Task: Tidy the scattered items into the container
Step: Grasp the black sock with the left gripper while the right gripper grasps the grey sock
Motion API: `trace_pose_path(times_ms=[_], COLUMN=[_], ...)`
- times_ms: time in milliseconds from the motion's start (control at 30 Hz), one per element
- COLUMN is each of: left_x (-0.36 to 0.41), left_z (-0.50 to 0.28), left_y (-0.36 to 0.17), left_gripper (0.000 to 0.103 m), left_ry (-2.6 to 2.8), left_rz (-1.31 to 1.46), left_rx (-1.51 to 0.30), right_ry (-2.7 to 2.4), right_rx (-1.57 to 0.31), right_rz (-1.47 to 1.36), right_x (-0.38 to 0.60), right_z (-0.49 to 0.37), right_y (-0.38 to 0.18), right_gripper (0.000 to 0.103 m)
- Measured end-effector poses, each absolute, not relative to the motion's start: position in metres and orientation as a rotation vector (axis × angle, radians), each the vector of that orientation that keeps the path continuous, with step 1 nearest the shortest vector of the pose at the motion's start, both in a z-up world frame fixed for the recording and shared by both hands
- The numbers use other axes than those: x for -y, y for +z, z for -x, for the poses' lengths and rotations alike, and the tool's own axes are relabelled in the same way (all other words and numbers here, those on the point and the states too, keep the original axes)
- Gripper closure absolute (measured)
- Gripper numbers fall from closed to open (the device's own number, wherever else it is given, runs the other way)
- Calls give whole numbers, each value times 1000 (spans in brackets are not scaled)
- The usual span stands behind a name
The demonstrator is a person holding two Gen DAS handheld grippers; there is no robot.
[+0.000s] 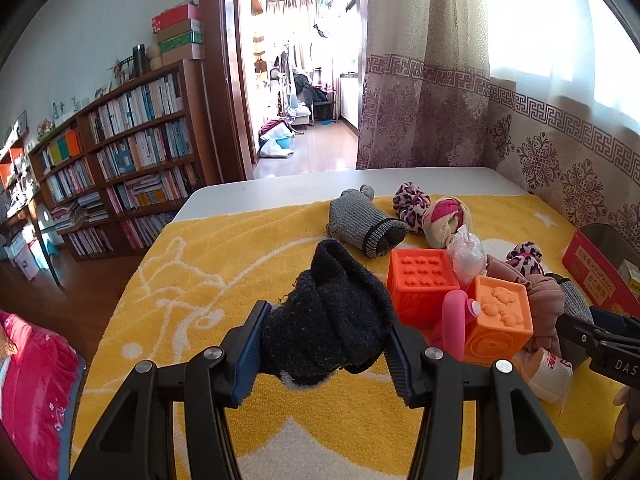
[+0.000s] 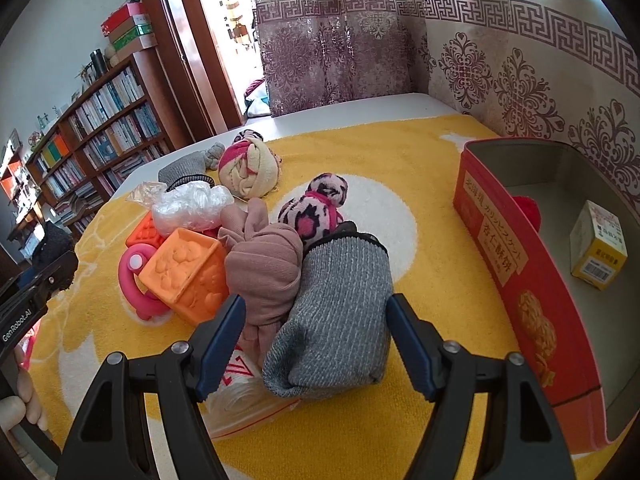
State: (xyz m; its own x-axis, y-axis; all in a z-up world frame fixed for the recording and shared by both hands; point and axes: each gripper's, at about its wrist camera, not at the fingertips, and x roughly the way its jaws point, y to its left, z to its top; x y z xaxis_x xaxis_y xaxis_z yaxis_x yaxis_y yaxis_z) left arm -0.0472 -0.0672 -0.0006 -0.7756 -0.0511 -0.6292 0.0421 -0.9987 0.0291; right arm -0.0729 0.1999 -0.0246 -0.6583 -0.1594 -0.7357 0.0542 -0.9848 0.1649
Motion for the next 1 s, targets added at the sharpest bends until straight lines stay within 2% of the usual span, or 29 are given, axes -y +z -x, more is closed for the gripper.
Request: trace_pose_path(times_ms=[300,600,667,733,1000], left_x=[63,60,59,59,56], left_z=[44,44,44,44,45], left_y=[2,-2,-3,-4,-6], left_gripper=[48,48,48,48,48], left_ry=[-2933,-2941,-2941,-2942,-2939], left_rz=[-1024,-1047,-1050,-1056,-1063], left_rx=[20,19,23,22,33], right_ry=[-2789,-2766,-2772,-2773,-2784], right_rx=[129,192,180,168,185], right_rz=[-1234,-1263,-1253,-1254,-1199], right_x=[-198,-206,-206,-205,-208], right_z=[80,86,83,82,72], right_y=[-30,-37,-36,-35,-24], right_gripper=[23,21,29,49,53])
